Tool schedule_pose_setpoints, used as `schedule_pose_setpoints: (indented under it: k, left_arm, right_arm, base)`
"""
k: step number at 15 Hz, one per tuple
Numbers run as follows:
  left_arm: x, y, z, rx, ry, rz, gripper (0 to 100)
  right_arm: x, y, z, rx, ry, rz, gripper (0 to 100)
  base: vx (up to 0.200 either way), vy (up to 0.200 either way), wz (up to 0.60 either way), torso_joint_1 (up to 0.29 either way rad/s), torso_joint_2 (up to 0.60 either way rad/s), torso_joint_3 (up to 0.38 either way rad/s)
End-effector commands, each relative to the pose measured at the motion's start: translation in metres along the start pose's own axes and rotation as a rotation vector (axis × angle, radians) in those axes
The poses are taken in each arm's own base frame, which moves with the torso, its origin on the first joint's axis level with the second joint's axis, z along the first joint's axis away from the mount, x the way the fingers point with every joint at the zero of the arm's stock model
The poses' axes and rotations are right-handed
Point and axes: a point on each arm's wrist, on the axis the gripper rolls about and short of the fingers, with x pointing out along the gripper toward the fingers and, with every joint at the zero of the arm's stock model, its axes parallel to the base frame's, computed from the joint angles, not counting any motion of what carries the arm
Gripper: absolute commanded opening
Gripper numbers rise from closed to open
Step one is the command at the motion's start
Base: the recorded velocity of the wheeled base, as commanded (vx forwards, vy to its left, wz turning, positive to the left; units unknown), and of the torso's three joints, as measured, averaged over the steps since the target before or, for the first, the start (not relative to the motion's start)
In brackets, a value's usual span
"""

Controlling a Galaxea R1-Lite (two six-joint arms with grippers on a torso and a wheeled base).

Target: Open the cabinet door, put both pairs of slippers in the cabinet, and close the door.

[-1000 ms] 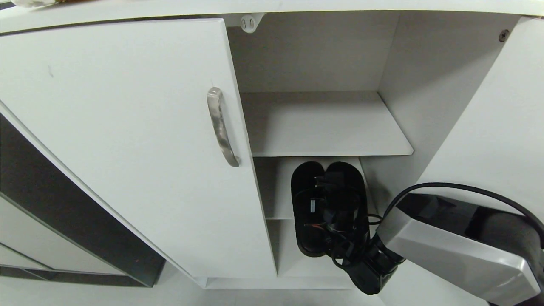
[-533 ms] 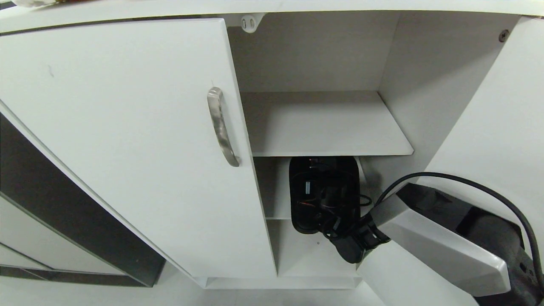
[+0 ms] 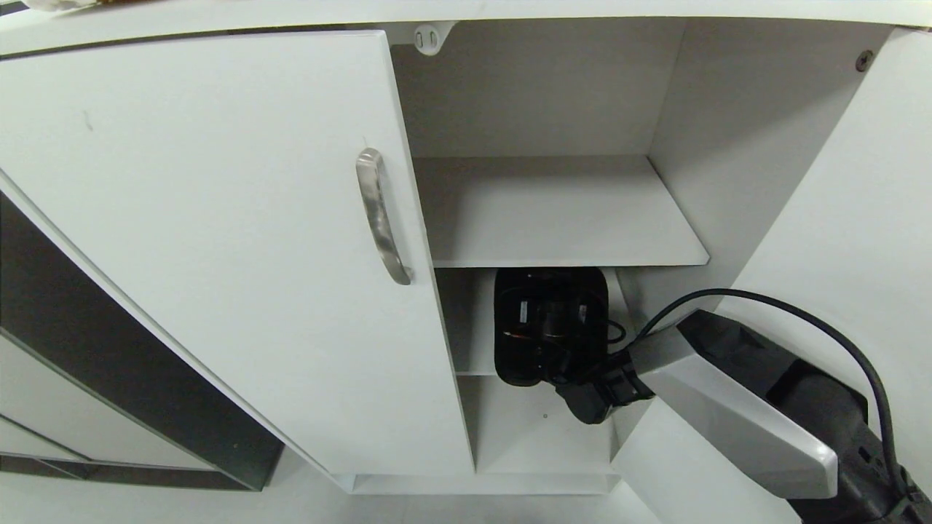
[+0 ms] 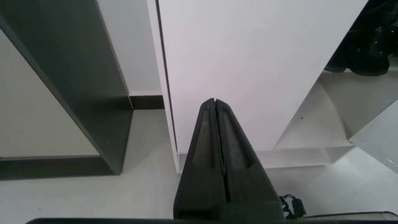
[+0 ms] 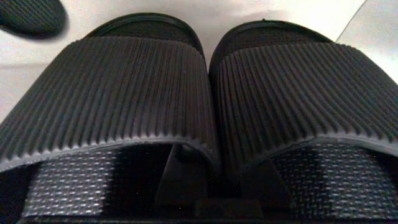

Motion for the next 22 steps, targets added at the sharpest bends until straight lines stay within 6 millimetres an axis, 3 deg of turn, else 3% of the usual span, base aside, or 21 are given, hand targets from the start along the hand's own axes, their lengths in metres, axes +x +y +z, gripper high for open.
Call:
schedule_pose_setpoints:
  k: [1,14,15,20,22]
  left_arm:
    - [0.000,0.000,0.000,0.001,0.001,-0.001,0]
    - [0.000,0.000,0.000,0.000,0.001,-0.001,0]
    - [0.000,0.000,0.000,0.000,0.001,-0.001,0]
    - [0.000,0.000,0.000,-0.002,0.001,-0.001,0]
    - [0.000,0.000,0.000,-0.002,0.001,-0.001,0]
  right_arm:
    - [0.005,-0.002,0.002,0.011,0.003,-0.011,0]
    - [0.010,-0.002,-0.020,-0.015,0.032,0.012,0]
    - [0.010,-0.002,-0.022,-0.017,0.034,0.010,100]
    - [0.006,-0.004,-0.016,-0.024,0.038,0.012,100]
    - [-0.010,-0.007,-0.012,-0.034,0.050,0.028,100]
  base:
    - [0.000,0.000,0.00,0.000,0.00,0.000]
    - [0.000,0.000,0.00,0.000,0.00,0.000]
    - [0.000,0.000,0.00,0.000,0.00,0.000]
    - [0.000,0.000,0.00,0.000,0.00,0.000]
    - [0.000,0.000,0.00,0.000,0.00,0.000]
